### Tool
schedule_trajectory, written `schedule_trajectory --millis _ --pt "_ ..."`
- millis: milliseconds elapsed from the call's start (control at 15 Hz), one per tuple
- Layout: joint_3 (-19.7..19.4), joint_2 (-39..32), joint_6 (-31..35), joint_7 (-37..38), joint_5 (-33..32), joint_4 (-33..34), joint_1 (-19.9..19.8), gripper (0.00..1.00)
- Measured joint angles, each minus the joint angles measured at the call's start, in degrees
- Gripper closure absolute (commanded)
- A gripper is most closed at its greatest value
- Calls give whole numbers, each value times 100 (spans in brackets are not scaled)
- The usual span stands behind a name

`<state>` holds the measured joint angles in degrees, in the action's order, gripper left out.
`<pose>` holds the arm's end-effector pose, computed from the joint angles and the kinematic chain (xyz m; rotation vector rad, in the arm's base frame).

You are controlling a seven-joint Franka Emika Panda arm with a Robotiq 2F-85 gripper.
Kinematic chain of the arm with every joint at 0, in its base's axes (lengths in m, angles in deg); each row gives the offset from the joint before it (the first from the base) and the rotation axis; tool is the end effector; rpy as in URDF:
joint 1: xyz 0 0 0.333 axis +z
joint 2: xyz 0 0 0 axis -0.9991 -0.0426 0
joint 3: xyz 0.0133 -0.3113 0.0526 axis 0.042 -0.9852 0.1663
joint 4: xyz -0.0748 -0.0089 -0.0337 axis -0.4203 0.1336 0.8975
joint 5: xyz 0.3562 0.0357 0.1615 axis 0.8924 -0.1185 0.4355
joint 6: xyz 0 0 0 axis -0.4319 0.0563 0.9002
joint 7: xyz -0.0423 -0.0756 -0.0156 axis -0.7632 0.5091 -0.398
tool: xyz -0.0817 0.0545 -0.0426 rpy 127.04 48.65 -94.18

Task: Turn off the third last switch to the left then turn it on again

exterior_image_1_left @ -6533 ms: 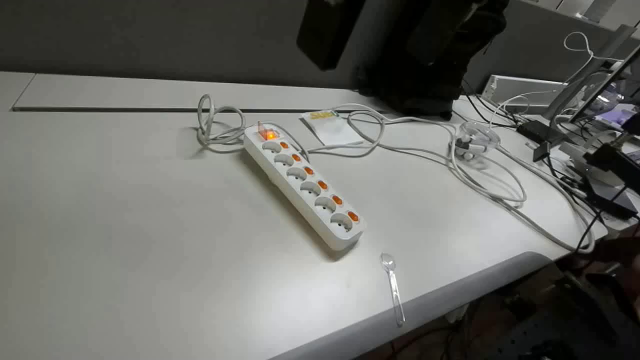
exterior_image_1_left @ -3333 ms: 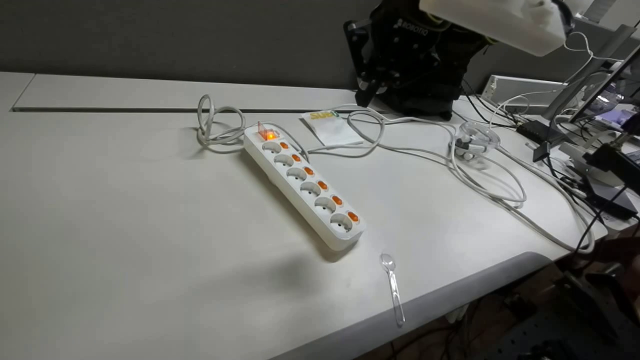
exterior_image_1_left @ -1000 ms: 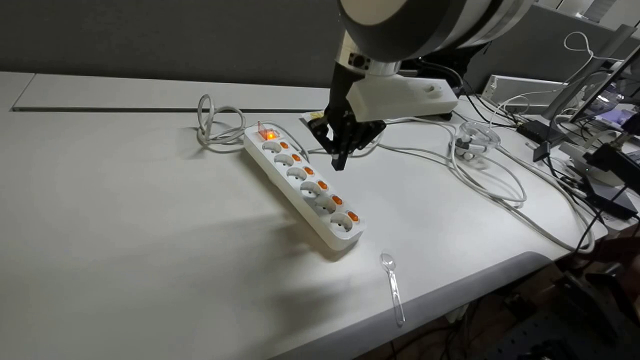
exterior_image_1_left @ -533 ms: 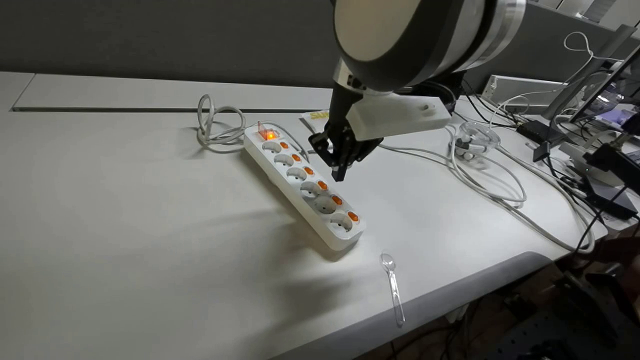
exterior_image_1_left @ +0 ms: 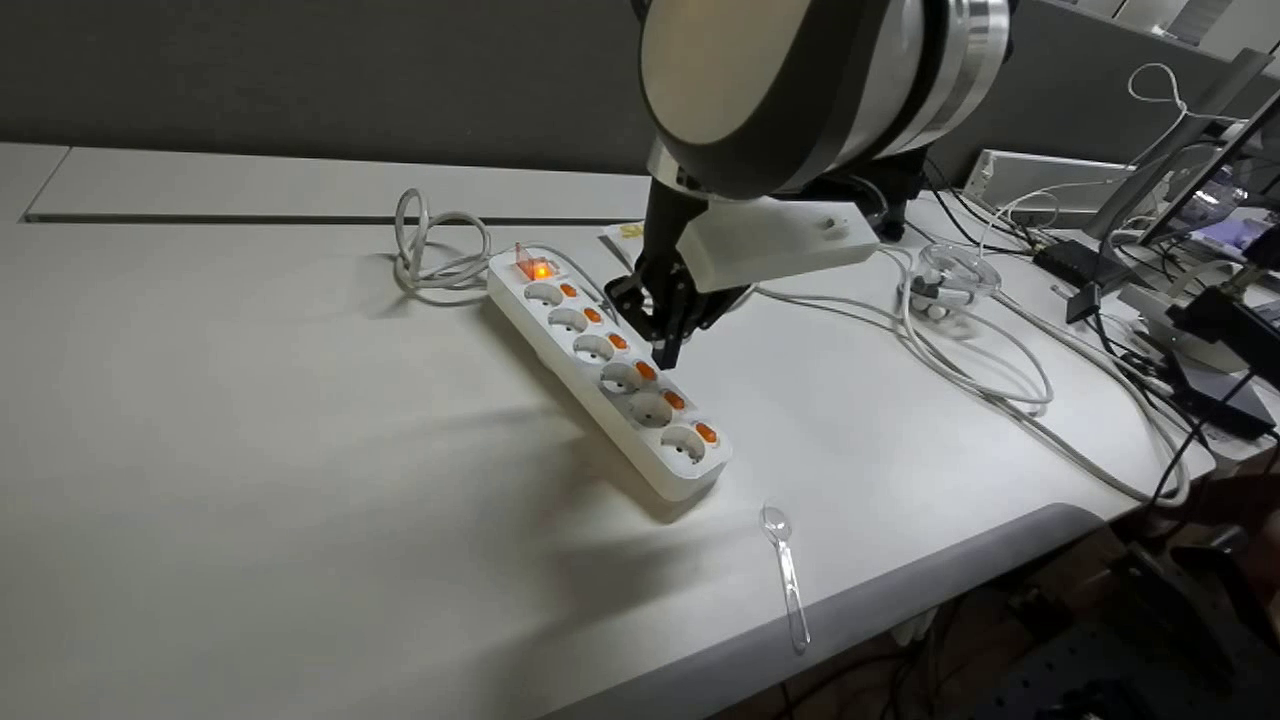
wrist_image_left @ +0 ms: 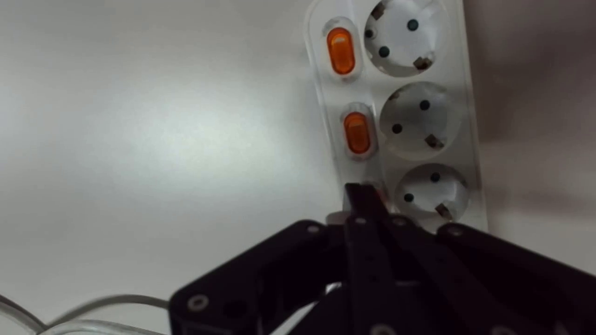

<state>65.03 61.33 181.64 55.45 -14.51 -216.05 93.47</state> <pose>0.4840 0.0529 0.1706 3.0718 0.0827 0.0033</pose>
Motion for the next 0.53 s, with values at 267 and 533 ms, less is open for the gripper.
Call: schedule_trajectory --millis 267,533 --pt "1 -134 -10 -74 13 104 44 100" --pt "0 -259 -39 -125 15 187 71 100"
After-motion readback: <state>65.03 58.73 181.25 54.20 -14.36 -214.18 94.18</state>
